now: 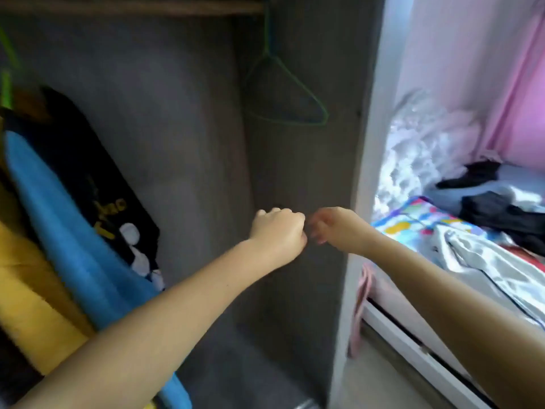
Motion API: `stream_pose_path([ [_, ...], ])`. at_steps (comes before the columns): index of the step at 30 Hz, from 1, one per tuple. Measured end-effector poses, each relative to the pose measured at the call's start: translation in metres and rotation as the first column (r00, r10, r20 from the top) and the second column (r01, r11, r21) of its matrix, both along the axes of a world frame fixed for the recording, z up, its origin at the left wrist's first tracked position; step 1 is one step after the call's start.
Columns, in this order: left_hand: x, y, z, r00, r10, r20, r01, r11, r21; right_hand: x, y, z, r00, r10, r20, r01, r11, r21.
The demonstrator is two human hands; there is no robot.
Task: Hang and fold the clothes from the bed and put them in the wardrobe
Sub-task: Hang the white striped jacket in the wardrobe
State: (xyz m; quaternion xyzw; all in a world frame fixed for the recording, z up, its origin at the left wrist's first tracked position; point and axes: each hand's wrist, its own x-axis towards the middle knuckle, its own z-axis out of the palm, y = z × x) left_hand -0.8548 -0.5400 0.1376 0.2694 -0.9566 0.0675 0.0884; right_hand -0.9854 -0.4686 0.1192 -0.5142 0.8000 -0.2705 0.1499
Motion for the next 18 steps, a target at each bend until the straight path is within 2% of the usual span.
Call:
stream_pose_path([
  [2,-0.033,0.046,-0.031,0.994,-0.107,0.013,0.105,0.989,0.099,-0.028,0.064,-0.036,0.987,-0.118,0.110,0.109,0.991,0.083],
  [7,-0.108,0.165,-0.112,0.931,-0.325,0.165,0.270,0.918,0.290,-0.082,0.242,-0.125,0.914,-0.383,0.131,0.333,0.895,0.296],
  [11,-0.160,0.247,-0.153,0.864,-0.470,0.184,0.366,0.835,0.411,-0.105,0.365,-0.162,0.821,-0.556,0.133,0.468,0.787,0.402],
  [18,-0.244,0.327,-0.193,0.761,-0.633,0.140,0.515,0.721,0.464,-0.141,0.474,-0.207,0.661,-0.737,0.141,0.615,0.640,0.460],
])
